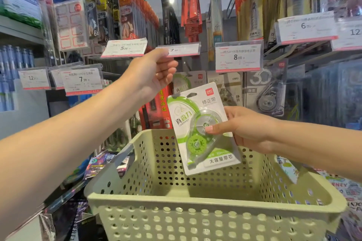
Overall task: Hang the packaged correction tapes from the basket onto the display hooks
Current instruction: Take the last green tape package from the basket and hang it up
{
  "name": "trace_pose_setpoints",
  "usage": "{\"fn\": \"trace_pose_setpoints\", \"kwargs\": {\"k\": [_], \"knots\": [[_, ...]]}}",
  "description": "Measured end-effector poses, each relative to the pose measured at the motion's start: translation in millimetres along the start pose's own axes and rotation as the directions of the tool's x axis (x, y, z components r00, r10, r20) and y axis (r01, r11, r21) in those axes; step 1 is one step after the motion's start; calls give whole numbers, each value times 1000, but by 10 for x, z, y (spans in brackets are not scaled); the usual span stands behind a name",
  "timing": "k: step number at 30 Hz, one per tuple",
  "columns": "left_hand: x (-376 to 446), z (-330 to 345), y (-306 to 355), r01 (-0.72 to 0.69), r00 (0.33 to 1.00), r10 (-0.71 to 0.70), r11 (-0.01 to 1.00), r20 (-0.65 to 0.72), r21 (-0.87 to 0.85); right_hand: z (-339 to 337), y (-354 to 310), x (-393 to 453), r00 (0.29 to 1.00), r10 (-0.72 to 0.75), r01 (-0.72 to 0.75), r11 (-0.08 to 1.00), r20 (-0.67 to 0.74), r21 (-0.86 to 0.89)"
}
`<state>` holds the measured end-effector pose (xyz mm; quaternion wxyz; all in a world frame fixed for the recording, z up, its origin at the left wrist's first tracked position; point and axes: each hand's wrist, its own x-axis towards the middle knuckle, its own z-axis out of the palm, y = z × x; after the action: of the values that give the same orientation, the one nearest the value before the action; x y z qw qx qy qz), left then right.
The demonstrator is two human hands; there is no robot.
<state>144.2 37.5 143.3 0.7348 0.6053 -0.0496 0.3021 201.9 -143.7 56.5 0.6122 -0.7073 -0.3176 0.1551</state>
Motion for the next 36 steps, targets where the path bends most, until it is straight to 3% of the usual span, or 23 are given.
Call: {"fn": "trace_pose_setpoints", "kwargs": {"k": [8, 14, 36], "knots": [[-1, 21, 143, 50, 999, -50, 998, -10, 41, 97, -259, 245, 991, -112, 112, 994, -66, -10], [5, 5, 131, 47, 999, -48, 997, 16, 61, 112, -404, 483, 981, -152, 163, 983, -118, 90], [-13, 0, 154, 53, 999, -53, 996, 0, 73, 15, -359, 741, 987, -21, 52, 979, -158, 196]]}}
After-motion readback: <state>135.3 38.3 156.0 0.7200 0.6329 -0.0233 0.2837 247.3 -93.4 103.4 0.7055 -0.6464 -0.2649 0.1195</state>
